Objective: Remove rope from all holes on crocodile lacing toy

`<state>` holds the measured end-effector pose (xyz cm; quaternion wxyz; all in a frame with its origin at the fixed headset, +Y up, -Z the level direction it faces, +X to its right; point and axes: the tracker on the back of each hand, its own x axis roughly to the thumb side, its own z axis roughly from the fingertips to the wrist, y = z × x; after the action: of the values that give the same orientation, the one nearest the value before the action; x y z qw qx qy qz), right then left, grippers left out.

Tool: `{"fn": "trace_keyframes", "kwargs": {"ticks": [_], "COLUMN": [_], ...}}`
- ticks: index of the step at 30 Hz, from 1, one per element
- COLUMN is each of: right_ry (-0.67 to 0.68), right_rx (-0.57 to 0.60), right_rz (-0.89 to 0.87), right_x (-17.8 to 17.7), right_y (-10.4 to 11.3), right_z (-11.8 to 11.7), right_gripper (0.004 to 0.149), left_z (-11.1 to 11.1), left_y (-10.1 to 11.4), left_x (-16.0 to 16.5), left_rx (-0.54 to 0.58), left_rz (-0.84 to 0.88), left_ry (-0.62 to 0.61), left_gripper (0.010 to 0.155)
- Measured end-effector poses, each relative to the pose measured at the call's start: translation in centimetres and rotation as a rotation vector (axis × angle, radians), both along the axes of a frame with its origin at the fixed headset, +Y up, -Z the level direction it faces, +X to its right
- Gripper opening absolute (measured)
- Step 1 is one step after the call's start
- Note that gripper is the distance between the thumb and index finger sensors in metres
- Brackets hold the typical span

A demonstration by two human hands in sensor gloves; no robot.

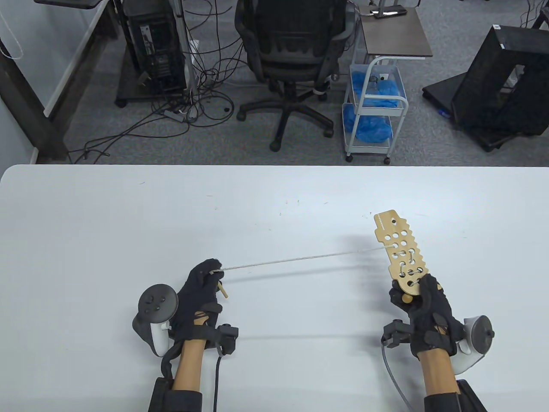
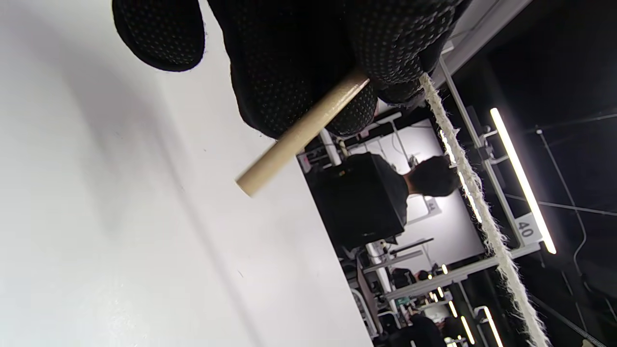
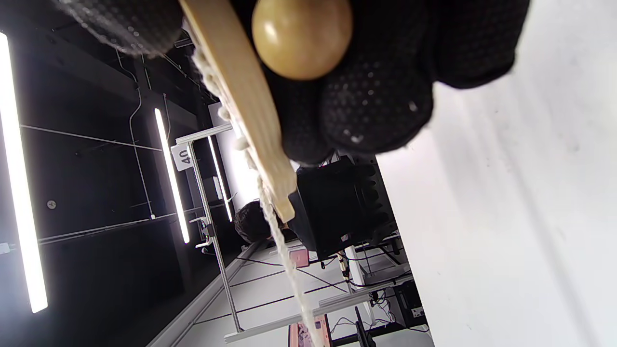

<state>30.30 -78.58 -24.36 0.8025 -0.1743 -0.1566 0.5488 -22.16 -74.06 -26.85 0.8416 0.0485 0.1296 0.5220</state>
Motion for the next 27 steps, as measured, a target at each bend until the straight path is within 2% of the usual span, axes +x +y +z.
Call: {"fn": "trace_keyframes", "kwargs": {"ticks": [10,22,27], "right_ry": [0.077,0.179,0.282], "right_rx": [-0.014,0.02,0.08], "right_rz": [0.236,0.353,0.437], "right_x": [-1.8,-4.2,-5.8], "right_y": [0.5,1.1,1.7], "right_z": [-0.2,-0.2,-0.5], "right_gripper": [0.05,0.05,0.05], "left_z": [-0.2,-0.1,0.3], "left_y": [0.4,1.1,1.8], "left_x": [1.3,3.9,5.9], "left_rx": [0.031,0.081,0.134], "left_rz": [-0.086,-0.163,-0.171], "left_ry": [-0.058,-0.168,-0.241], "left_gripper": [0.043,0.042,0.042]}}
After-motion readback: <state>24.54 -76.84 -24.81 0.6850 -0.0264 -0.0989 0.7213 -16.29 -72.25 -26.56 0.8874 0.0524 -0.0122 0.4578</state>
